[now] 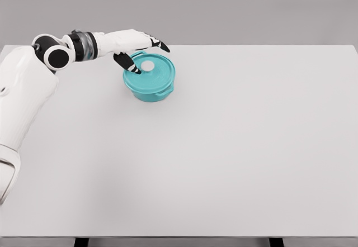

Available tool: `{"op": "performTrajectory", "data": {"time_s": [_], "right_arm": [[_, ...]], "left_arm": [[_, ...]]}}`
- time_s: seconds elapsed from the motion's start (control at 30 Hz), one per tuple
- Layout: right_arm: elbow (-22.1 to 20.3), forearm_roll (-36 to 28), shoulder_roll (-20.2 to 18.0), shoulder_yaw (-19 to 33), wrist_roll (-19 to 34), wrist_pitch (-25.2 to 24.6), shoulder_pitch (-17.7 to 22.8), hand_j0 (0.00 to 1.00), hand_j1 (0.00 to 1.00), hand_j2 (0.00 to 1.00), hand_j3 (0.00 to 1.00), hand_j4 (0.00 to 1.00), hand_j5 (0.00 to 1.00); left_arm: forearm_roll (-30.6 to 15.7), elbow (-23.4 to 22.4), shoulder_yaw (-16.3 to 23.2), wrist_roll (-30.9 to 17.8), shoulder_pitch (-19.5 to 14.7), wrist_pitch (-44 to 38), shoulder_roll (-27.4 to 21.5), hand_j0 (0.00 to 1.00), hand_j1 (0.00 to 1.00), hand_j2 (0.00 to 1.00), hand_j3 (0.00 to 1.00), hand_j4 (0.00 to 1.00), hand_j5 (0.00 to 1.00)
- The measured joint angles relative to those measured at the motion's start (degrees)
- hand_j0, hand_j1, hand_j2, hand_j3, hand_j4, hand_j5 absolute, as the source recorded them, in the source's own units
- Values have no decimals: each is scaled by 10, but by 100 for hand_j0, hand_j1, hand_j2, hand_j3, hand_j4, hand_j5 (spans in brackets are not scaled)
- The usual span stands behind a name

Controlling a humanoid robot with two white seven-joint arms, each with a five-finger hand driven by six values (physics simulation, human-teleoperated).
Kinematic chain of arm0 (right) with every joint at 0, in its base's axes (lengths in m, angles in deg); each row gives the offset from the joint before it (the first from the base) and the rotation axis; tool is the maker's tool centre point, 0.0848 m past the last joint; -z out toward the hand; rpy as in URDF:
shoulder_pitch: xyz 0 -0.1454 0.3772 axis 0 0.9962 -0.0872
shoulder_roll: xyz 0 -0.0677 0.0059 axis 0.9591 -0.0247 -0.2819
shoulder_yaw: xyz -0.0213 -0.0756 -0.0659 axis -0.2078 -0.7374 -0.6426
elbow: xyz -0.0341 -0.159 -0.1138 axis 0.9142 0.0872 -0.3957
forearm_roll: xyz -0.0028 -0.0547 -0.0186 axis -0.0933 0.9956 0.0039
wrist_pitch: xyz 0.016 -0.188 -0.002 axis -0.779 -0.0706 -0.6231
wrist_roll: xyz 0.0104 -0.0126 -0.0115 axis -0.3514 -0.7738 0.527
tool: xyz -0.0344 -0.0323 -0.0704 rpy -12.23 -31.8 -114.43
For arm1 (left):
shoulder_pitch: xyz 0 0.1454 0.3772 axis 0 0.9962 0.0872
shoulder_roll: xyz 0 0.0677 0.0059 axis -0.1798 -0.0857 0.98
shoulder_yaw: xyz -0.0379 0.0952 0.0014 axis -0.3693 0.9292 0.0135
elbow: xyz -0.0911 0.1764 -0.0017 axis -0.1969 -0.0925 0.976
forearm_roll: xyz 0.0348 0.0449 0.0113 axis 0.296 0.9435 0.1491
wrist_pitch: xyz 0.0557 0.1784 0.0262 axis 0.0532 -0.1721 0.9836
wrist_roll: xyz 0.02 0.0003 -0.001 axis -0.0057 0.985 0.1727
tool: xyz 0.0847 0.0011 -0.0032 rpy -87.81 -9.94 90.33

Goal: Cover the pot with left arm

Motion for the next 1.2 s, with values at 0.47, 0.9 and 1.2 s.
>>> {"op": "performTrajectory", "data": {"time_s": [0.47,0.9,1.2], "right_arm": [[0,0,0,0,0,0,0,100,100,100,100,100,100],[0,0,0,0,0,0,0,100,100,100,100,100,100],[0,0,0,0,0,0,0,100,100,100,100,100,100]], "left_arm": [[-3,22,-1,0,1,0,-17,94,94,94,94,94,94],[-101,261,-32,0,163,-2,-232,100,100,100,100,100,100],[-134,328,-134,0,243,0,-312,100,100,100,100,100,100]]}}
